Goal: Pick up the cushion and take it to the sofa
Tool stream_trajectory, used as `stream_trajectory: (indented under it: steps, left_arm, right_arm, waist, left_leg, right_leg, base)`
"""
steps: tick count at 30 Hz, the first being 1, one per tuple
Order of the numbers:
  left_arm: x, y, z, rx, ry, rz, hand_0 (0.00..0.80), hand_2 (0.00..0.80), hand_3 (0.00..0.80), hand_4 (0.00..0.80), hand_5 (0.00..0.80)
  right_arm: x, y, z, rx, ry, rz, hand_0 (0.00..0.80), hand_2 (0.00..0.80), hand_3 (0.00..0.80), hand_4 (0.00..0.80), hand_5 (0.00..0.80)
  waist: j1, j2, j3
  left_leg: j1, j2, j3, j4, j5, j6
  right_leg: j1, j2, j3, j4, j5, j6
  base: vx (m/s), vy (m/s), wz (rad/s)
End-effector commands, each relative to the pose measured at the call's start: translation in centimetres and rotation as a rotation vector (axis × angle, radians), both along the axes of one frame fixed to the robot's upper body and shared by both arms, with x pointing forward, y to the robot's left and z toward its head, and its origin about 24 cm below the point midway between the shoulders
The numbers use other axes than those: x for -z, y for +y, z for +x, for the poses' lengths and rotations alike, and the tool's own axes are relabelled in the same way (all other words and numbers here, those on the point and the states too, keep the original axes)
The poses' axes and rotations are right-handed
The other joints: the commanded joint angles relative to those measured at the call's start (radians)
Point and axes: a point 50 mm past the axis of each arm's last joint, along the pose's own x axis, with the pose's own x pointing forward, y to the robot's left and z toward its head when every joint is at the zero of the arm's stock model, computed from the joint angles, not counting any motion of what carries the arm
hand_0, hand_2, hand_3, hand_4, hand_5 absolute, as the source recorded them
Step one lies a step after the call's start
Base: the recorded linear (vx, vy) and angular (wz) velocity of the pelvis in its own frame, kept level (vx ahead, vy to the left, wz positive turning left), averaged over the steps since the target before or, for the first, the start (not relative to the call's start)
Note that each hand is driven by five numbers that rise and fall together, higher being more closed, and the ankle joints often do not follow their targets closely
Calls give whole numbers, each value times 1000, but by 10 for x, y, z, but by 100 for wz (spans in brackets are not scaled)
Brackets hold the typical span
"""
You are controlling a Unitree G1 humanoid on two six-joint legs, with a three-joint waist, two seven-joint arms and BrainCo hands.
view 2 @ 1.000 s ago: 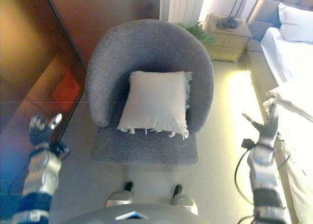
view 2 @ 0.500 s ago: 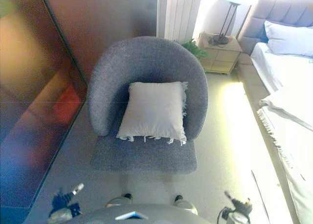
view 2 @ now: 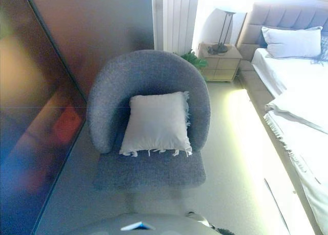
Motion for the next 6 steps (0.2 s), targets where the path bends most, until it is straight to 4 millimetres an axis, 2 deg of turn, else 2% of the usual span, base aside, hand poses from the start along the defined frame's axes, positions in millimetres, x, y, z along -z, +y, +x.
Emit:
stream_trajectory:
  steps: [1,6]
  left_arm:
    - [1,-9,28,17,4,-57,0,0,0,0,0]
    - [1,-11,29,1,10,-69,0,0,0,0,0]
  right_arm:
    - [1,9,41,-161,-50,49,0,0,0,0,0]
    - [1,11,42,-179,-51,48,0,0,0,0,0]
  waist:
    - [-33,8,81]
    - [-34,8,80]
  left_leg:
    - [11,-11,1,7,-39,34]
    - [7,-9,0,7,-41,36]
  right_leg:
    - [79,-16,-3,38,-79,15]
    - [77,-15,-2,35,-77,16]
  base:
    - [-28,-2,-8]
    - [-15,1,-4]
